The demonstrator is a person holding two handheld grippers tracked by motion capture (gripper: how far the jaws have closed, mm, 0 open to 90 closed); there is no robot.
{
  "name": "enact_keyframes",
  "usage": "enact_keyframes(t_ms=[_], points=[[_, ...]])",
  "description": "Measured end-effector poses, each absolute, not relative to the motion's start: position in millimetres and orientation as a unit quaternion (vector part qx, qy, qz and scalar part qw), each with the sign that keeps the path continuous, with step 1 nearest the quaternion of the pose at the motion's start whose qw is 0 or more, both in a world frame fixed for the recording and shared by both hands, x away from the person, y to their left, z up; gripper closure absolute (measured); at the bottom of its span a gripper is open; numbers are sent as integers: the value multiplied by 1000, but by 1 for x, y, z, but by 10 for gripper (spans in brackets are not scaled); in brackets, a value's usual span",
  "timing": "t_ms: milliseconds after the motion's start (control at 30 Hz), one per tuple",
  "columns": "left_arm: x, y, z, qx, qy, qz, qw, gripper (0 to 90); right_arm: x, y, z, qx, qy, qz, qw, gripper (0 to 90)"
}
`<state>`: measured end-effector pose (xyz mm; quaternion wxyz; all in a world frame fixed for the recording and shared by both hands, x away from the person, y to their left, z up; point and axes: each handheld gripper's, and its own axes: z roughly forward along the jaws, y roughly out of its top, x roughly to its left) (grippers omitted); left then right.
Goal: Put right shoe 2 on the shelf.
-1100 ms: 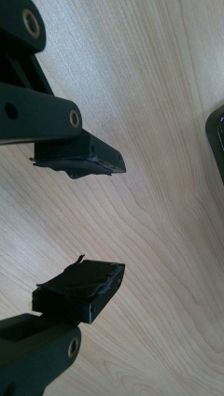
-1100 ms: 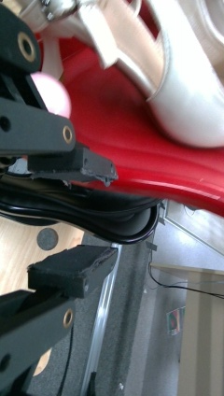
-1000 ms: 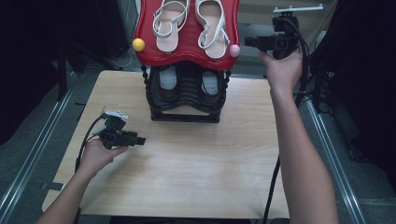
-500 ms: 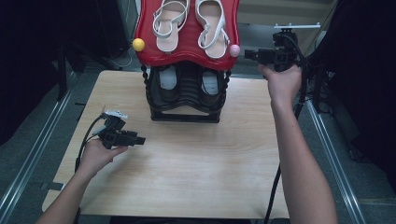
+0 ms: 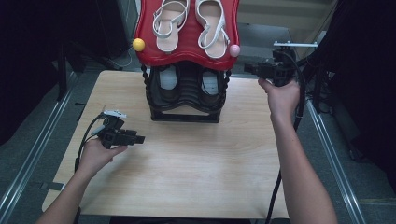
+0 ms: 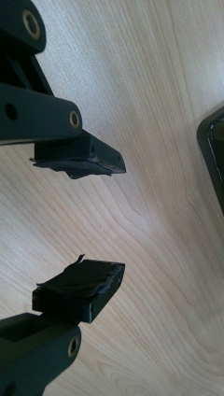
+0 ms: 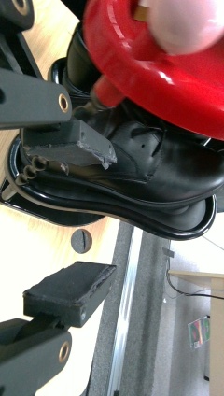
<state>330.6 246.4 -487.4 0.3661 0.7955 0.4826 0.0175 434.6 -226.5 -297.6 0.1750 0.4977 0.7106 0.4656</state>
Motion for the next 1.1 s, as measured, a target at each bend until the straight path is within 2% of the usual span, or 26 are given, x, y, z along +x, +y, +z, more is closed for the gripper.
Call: enact_keyframes(t_ms=[300, 667, 1100], points=[[331, 247, -488, 798, 481, 17, 361, 456, 420, -227, -317, 493, 711, 476, 160, 400], [331, 247, -488, 798, 483, 15, 360, 456, 401, -224, -341, 487, 720, 464, 170, 398], [331, 247, -489, 799, 481, 17, 361, 457, 391, -222, -383, 487, 729, 459, 144, 398]])
